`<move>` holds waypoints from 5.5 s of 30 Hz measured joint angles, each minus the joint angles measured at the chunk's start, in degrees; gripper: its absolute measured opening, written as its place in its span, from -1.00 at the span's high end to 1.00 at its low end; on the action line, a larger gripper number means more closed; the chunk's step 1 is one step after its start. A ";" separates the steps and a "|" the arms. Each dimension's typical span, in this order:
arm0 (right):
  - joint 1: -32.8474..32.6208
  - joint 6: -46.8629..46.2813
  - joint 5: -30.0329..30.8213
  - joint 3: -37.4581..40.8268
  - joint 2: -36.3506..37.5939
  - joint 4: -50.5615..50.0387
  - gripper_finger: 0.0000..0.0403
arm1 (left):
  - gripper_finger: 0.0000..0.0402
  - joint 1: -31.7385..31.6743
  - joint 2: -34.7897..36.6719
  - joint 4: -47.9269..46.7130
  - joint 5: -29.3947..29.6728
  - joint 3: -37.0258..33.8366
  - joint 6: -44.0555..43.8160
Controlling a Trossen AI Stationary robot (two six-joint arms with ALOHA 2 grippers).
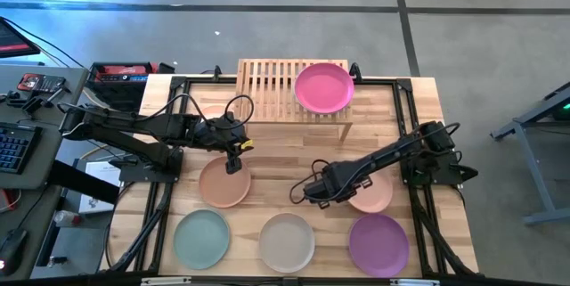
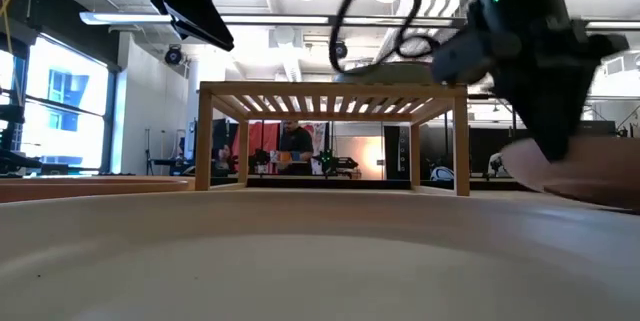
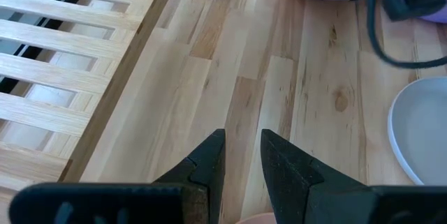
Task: Place and stack plates onto a shelf
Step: Stack the light orange plate on top of the pink plate on the shelf
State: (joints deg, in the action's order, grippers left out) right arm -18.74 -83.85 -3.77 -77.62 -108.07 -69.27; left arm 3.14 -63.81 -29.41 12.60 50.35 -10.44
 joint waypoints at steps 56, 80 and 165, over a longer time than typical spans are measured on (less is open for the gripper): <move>28.09 33.82 41.48 -16.49 29.13 -13.40 1.00 | 0.60 -0.52 0.00 -0.78 6.57 0.00 -3.48; 43.90 109.13 21.09 -16.49 28.54 15.53 1.00 | 0.60 -7.30 0.00 -0.79 7.58 0.00 -5.97; 33.68 112.36 17.16 -16.49 16.20 3.65 0.49 | 0.60 -9.27 0.02 -0.79 7.74 0.00 -8.46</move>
State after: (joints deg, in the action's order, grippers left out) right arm 14.94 28.51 13.39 -94.11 -91.88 -65.62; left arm -6.13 -63.79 -30.20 20.34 50.35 -18.90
